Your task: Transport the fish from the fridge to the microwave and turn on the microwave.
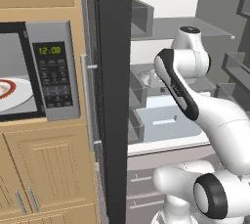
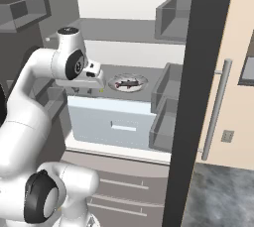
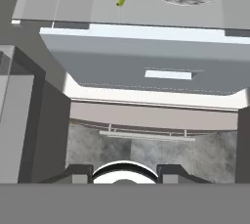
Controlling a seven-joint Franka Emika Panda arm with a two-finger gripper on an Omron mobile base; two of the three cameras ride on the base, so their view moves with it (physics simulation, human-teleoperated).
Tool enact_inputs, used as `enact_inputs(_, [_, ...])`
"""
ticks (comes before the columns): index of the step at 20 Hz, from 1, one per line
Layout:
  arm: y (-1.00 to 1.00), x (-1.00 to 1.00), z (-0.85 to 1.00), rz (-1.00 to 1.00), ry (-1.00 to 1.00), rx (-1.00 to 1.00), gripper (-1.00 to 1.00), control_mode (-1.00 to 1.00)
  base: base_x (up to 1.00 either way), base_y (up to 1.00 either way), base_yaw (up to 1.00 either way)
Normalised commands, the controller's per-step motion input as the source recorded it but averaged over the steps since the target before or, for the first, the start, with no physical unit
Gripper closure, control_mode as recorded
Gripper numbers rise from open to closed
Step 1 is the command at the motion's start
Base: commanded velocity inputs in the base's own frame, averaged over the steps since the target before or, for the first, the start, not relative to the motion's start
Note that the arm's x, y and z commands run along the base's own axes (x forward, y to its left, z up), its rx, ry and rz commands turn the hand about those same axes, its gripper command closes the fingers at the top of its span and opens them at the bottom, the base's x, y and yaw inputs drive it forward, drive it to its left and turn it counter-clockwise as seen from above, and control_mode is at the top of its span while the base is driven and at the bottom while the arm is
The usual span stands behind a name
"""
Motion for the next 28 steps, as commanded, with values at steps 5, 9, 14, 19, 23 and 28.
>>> enact_inputs(5, [-0.08,-0.03,-0.09,0.00,0.00,0.00,-1.00,-1.00,0.00,0.00,0.00])
enact_inputs(9, [-0.14,-0.07,-0.13,0.00,0.00,0.00,-1.00,-1.00,0.00,0.00,0.00])
enact_inputs(14, [-0.02,-0.05,-0.12,0.00,0.00,0.00,-1.00,-1.00,0.00,0.00,0.00])
enact_inputs(19, [-0.15,-0.03,-0.12,-0.02,0.00,0.00,-1.00,-1.00,0.00,0.00,0.00])
enact_inputs(23, [-0.37,0.00,-0.17,-0.07,0.00,0.00,-1.00,-1.00,0.00,0.00,0.00])
enact_inputs(28, [-0.38,0.07,-0.15,-0.07,0.00,0.00,-1.00,-1.00,0.00,0.00,0.00])
